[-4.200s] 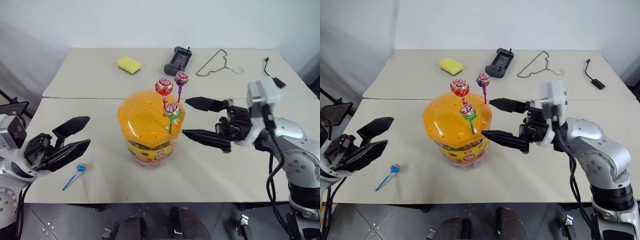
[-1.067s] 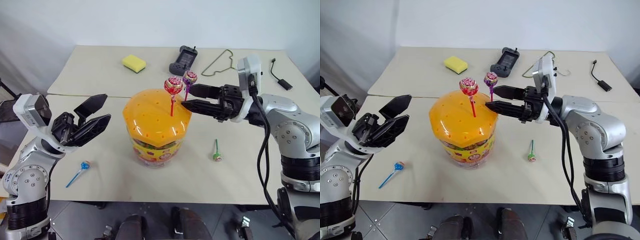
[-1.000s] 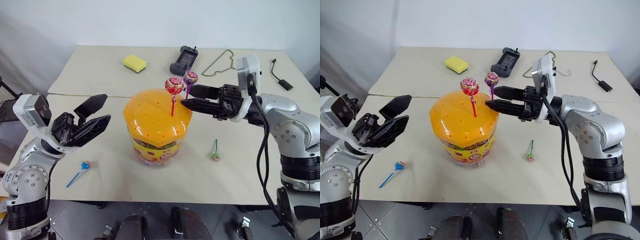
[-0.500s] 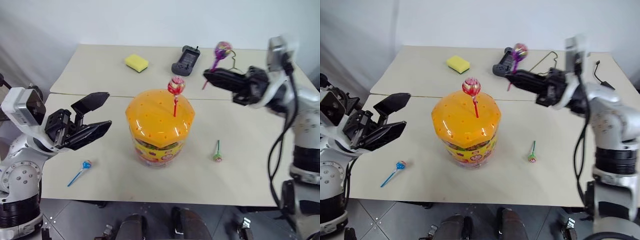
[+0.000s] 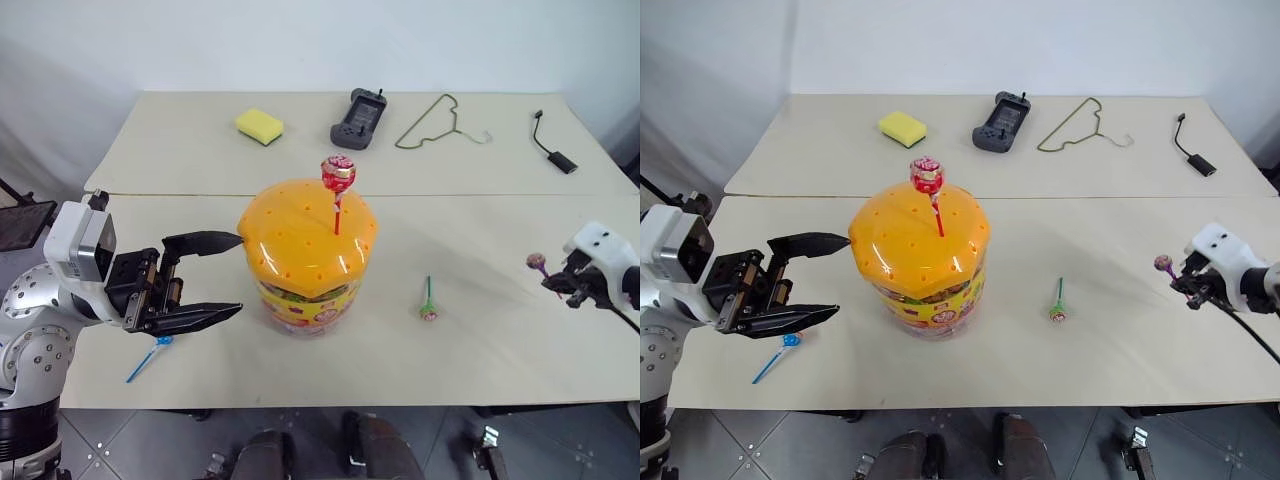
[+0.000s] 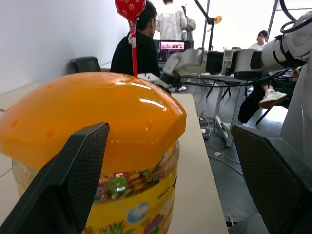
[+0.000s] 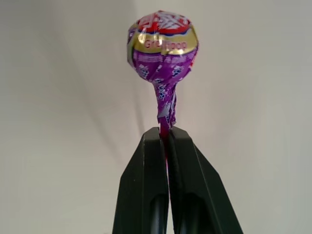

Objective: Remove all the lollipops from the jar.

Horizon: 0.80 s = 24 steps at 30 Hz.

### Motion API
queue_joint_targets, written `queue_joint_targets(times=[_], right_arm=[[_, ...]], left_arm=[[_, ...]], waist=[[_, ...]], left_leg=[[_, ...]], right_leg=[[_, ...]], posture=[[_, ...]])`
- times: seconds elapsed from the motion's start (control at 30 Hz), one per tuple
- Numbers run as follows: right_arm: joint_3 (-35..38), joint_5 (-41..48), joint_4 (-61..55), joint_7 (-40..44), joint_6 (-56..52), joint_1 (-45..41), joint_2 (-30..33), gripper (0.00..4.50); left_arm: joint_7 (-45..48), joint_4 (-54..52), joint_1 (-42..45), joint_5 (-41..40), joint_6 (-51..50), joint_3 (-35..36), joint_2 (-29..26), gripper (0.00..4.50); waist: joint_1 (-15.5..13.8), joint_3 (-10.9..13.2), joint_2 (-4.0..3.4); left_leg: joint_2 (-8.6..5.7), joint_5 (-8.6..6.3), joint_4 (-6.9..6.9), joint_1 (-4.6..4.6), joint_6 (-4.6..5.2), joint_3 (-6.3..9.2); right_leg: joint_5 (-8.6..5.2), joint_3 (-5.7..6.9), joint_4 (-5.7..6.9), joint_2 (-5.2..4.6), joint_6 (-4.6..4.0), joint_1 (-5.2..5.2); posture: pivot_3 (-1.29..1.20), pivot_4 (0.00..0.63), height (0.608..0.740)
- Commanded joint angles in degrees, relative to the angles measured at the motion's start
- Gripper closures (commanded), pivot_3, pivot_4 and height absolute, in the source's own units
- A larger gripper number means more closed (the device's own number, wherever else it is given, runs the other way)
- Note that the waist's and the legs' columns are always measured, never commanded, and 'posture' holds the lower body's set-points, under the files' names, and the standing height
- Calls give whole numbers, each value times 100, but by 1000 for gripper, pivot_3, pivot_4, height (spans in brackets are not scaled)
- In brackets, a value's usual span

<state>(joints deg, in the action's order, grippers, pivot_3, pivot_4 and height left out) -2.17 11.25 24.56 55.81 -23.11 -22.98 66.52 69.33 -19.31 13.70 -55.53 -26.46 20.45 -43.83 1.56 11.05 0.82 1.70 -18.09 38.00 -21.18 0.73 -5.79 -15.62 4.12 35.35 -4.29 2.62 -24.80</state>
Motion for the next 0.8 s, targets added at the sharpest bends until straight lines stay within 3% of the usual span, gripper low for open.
queue_joint_targets(times=[0.03,0.07,0.17,0.2,0.23,0.43,0.63,0.8], right_arm=[[315,-39,399,106,632,38,-152,4240],[460,45,487,154,846,40,-232,4000],[1894,2102,-481,1523,998,-134,-906,3175],[2066,2458,-955,1658,754,-180,-963,2887],[2076,2621,-1405,1627,518,-214,-990,2887],[1507,3598,-3700,1072,-518,-769,-1658,2887],[916,4008,-4338,747,-1030,-1610,-2372,2887],[381,3707,-4321,628,-1179,-2019,-2670,2887]], left_arm=[[-60,-76,139,-157,-26,122,-50,249],[-69,-70,152,-223,-77,165,-73,249],[-174,1,118,-540,-272,380,-62,249],[-277,48,128,-643,-318,446,3,249],[-386,98,138,-721,-344,496,80,249],[-799,348,0,-995,-455,639,526,249],[-894,338,-40,-929,-434,543,725,249],[-944,382,17,-919,-410,503,834,249]], waist=[[-4,0,0],[-5,0,0],[30,5,2],[41,10,-5],[40,21,-23],[-13,30,-15],[-41,32,-11],[-54,31,-10]], left_leg=[[0,1,2,3,0,-1],[0,2,2,4,0,0],[6,8,3,6,-9,-3],[12,9,3,9,-11,-8],[13,9,2,13,-12,-10],[17,6,2,10,-21,28],[-2,7,5,-7,-14,27],[0,0,4,-7,-7,31]], right_leg=[[0,-2,6,0,0,0],[0,-2,9,1,0,1],[1,-8,14,10,2,0],[2,-14,17,18,3,1],[2,-18,21,19,4,1],[2,3,28,14,4,2],[2,9,18,-15,3,-3],[2,17,16,-16,4,-3]], posture=[[0,150,740],[0,150,740],[0,150,740],[0,150,740],[0,150,740],[0,150,740],[0,150,740],[0,150,740]])
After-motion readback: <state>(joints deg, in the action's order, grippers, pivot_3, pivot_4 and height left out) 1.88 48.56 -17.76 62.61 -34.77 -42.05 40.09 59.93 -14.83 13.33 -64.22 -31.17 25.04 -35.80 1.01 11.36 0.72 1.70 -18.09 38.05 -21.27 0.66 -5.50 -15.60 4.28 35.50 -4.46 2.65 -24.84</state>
